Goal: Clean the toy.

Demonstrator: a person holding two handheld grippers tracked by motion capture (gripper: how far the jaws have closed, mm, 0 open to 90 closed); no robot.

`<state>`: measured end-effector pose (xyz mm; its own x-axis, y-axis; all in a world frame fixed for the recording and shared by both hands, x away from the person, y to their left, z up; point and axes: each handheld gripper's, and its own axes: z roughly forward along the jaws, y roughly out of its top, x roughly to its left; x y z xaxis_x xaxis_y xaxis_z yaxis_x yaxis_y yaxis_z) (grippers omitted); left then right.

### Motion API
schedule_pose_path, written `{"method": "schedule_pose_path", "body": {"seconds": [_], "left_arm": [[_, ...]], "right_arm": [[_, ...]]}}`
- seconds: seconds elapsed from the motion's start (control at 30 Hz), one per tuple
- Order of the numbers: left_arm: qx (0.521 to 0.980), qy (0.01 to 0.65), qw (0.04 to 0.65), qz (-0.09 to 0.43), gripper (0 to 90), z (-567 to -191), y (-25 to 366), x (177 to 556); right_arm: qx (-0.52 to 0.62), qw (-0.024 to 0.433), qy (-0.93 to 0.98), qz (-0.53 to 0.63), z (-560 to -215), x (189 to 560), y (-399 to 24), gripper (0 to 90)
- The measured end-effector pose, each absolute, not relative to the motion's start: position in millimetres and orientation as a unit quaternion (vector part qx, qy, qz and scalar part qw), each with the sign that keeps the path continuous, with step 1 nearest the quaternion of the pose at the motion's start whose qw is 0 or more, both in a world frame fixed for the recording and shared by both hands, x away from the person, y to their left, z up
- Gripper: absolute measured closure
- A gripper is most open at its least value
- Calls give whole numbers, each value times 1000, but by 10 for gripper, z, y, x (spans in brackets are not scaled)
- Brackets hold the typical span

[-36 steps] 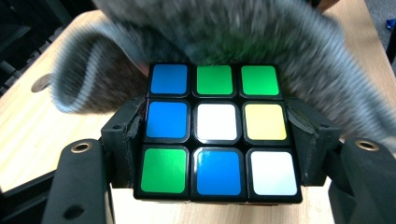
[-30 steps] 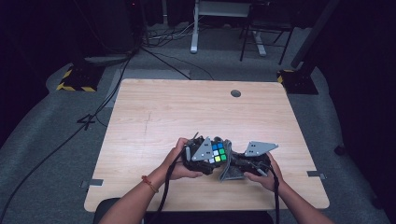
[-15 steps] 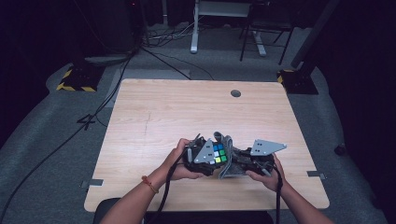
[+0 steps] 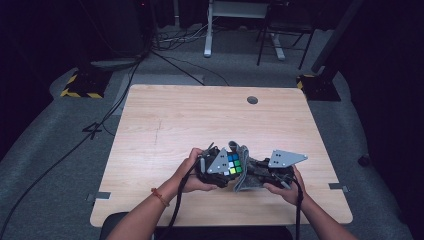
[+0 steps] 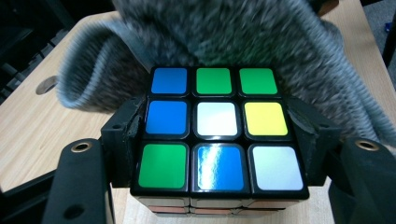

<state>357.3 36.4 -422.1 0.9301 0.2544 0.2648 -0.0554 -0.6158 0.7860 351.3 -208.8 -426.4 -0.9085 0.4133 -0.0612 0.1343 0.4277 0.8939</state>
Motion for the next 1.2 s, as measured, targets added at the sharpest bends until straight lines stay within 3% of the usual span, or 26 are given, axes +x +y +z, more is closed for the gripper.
{"method": "schedule_pose_path", "body": {"seconds": [0.53,0.93,1.2], "left_arm": [[906,46,379,181,330,-4353,188,3569],[885,59,425,181,334,-4213,343,3577],[875,55,447,180,334,-4153,398,3566]], "right_arm": [[121,145,834,518,-4133,3377,-1854,765],[168,140,843,492,-4284,3514,-2069,765],[198,101,851,475,-4495,3659,-2117,764]]}}
